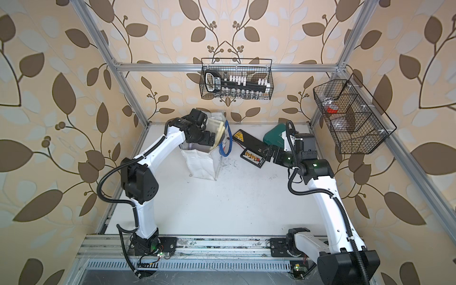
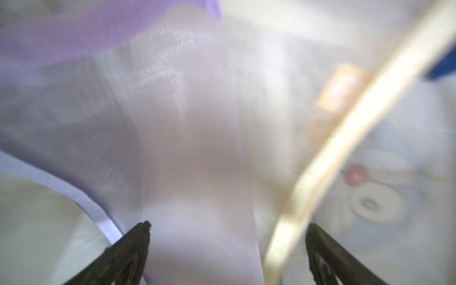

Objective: Put the pencil pouch into the canvas bag
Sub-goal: Adjust the pencil pouch in the canvas bag, then reset both arms

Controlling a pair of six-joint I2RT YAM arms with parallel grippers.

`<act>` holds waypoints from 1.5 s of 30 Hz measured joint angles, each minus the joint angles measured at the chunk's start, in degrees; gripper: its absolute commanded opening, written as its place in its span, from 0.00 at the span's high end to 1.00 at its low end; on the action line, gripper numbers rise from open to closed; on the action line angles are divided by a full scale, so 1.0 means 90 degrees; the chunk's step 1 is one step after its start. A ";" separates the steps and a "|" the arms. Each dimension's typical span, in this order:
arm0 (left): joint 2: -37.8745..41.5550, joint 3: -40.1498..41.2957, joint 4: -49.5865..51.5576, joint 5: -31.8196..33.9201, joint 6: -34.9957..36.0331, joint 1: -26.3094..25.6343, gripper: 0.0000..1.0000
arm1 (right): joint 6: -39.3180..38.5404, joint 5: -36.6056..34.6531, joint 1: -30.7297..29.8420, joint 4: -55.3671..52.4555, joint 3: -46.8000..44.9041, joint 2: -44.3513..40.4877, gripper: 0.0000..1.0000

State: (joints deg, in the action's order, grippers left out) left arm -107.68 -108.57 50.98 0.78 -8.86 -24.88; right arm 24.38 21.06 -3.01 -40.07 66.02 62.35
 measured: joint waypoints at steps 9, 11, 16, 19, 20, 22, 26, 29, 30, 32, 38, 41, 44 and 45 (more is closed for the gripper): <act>0.3529 0.1831 -0.0641 -0.0240 -0.0002 -0.0347 0.01 | 0.0104 -0.1270 0.0000 0.0168 -0.0733 -0.0801 0.00; 0.4352 0.2506 -0.0947 -0.0177 -0.0068 -0.0306 0.01 | 0.0100 -0.1464 0.0002 0.0338 -0.1061 -0.1030 0.00; 0.6069 0.4340 -0.1360 0.0413 -0.0527 -0.0308 0.01 | 0.0066 -0.2001 0.0270 0.0954 -0.2108 -0.1579 0.00; 0.6426 0.5134 -0.1345 0.0920 -0.0845 -0.0250 0.01 | 0.0046 -0.2484 0.0573 0.1416 -0.2761 -0.1868 0.00; 0.6428 0.5319 -0.1311 0.1095 -0.0937 -0.0223 0.01 | 0.0017 -0.2640 0.0673 0.1630 -0.3002 -0.1960 0.00; 0.6385 0.5654 -0.1358 0.1501 -0.1083 -0.0180 0.01 | -0.0095 -0.2783 0.0886 0.2125 -0.3475 -0.2120 0.00; 0.6470 0.6496 -0.1603 0.2314 -0.1100 -0.0138 0.01 | -0.0624 -0.2800 0.1188 0.3398 -0.4461 -0.2385 0.00; 0.6598 0.7094 -0.2086 0.2878 -0.0901 -0.0080 0.01 | -0.1078 -0.2844 0.1188 0.4498 -0.5219 -0.2482 0.00; 0.6630 0.7288 -0.2368 0.3036 -0.0804 -0.0039 0.01 | -0.1229 -0.2841 0.1188 0.4862 -0.5469 -0.2497 0.00; 0.6589 0.7757 -0.3143 0.3274 -0.0503 0.0134 0.01 | -0.1586 -0.2807 0.1188 0.5858 -0.6132 -0.2431 0.00; 0.5251 0.8366 -0.5153 0.3570 0.0078 0.0833 0.01 | -0.2072 -0.2693 0.1044 0.8099 -0.7084 -0.1382 0.00; 0.4432 0.8641 -0.6407 0.3570 0.0282 0.1154 0.01 | -0.2195 -0.2545 0.1018 0.9088 -0.6912 -0.0206 0.00; 0.3723 0.8852 -0.7499 0.3407 0.0442 0.1333 0.01 | -0.2212 -0.2310 0.1018 0.9959 -0.6567 0.0874 0.00; 0.3551 0.8876 -0.7754 0.3339 0.0491 0.1362 0.01 | -0.2191 -0.2261 0.1020 1.0178 -0.6475 0.1100 0.01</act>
State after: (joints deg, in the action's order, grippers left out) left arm -75.72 -28.69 -18.81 30.83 -4.45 -12.62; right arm 4.67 0.71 6.17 51.53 7.75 72.25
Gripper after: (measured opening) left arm 0.989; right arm 0.996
